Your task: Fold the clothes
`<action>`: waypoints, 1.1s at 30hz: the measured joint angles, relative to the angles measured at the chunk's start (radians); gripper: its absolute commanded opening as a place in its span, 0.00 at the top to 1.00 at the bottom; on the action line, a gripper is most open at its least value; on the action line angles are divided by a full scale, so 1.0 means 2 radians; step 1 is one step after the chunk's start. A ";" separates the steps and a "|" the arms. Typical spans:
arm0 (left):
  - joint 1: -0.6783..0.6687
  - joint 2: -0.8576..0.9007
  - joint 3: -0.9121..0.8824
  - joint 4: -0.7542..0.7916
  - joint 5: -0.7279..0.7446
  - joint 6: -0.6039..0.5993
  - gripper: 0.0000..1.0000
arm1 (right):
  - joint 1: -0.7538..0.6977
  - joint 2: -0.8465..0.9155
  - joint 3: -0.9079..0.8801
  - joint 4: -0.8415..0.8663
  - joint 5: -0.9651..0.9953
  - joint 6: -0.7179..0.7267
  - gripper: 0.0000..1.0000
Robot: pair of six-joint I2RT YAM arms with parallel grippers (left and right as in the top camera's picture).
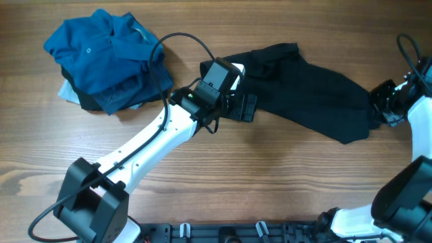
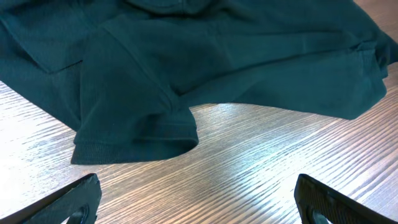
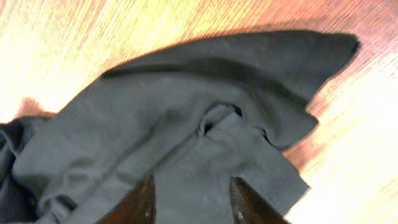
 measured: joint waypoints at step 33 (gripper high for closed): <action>0.000 0.000 0.000 0.001 0.000 0.000 0.00 | 0.021 0.134 -0.001 0.033 0.004 0.027 0.96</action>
